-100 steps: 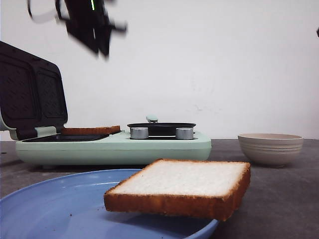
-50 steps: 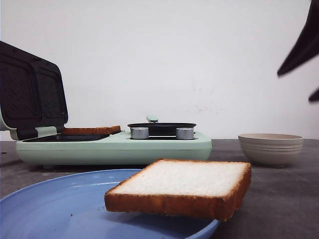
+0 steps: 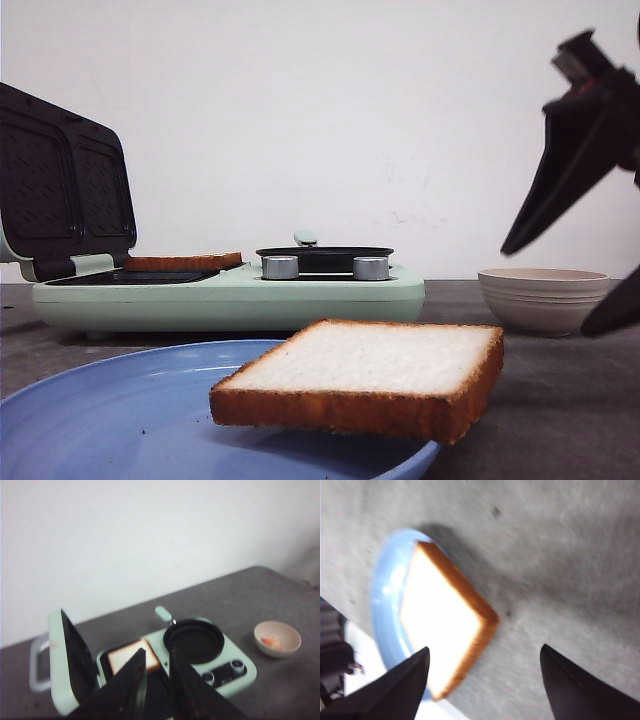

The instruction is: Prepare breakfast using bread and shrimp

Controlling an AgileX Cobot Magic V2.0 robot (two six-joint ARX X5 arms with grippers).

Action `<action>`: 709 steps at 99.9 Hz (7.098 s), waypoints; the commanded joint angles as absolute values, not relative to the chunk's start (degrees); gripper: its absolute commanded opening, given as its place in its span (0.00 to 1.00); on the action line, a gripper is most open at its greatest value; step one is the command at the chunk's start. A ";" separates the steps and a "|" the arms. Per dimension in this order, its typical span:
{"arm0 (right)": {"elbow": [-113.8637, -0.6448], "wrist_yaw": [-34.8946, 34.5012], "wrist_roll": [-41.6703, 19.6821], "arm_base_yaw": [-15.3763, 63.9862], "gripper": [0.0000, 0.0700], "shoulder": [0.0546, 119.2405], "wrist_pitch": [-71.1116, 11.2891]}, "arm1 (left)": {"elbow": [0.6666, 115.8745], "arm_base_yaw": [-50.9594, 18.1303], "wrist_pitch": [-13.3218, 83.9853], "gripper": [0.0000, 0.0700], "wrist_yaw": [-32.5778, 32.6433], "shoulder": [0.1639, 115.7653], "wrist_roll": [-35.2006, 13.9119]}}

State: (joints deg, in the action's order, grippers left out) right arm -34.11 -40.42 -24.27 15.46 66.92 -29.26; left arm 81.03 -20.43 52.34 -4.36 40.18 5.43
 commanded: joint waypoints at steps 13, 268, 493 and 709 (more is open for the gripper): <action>-34.83 -40.49 -23.11 16.84 0.63 71.83 -26.85 | 74.78 -20.67 53.12 0.00 -4.36 32.84 2.52; -125.71 -46.19 -18.94 33.76 0.00 135.83 -34.63 | 72.07 -22.63 53.17 0.00 -4.27 29.71 4.51; -155.57 -8.78 -1.43 32.93 0.01 106.24 -81.65 | 72.05 -22.63 47.22 0.00 2.20 30.02 6.00; -45.80 -1.93 -9.69 36.58 0.01 31.77 -22.48 | 89.97 12.60 37.71 0.12 -9.23 74.83 -14.68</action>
State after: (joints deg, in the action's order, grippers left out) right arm -44.97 -1.87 -9.28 36.23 31.90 -22.65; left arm 86.74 10.15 34.46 -7.38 72.55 -14.28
